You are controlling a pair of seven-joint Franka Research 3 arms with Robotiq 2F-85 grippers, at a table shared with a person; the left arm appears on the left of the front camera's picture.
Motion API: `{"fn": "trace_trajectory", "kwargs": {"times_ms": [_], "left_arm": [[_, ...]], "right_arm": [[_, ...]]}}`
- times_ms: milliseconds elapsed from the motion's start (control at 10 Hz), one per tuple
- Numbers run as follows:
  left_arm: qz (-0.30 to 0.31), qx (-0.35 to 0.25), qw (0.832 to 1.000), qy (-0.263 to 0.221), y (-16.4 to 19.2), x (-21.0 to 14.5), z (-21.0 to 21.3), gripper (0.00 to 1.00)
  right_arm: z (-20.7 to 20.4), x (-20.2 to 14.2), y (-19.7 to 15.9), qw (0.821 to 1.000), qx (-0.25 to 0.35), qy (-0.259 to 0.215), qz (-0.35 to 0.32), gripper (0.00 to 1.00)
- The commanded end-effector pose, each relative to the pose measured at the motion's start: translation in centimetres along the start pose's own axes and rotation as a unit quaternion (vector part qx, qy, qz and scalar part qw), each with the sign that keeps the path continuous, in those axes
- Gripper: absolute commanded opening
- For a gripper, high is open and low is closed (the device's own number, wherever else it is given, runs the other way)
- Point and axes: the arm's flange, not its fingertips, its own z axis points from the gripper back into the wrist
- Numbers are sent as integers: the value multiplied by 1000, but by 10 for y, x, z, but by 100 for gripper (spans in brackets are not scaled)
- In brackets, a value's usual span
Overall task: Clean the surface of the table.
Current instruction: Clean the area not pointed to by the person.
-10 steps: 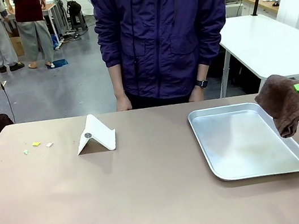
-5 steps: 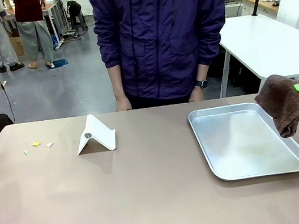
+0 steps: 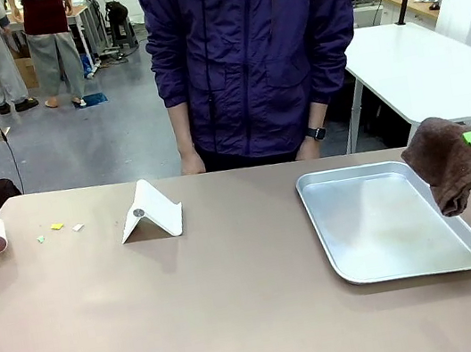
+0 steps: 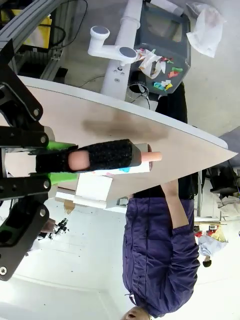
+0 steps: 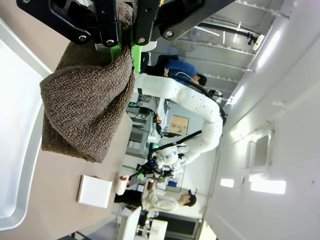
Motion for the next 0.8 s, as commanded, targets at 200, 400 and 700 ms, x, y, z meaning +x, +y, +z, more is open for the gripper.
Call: {"fn": "trace_trajectory", "kwargs": {"times_ms": [200, 400, 700], "left_arm": [[-20, -6, 1000, 16, 3, -3, -8, 18], [-39, 2, 999, 37, 2, -6, -18, 18], [-45, 27, 997, 51, 5, -7, -41, 18]], "right_arm": [[2, 2, 4, 1000, 6, -5, 3, 8], [2, 2, 4, 1000, 6, -5, 3, 8], [2, 2, 4, 1000, 6, -5, 3, 8]]}}
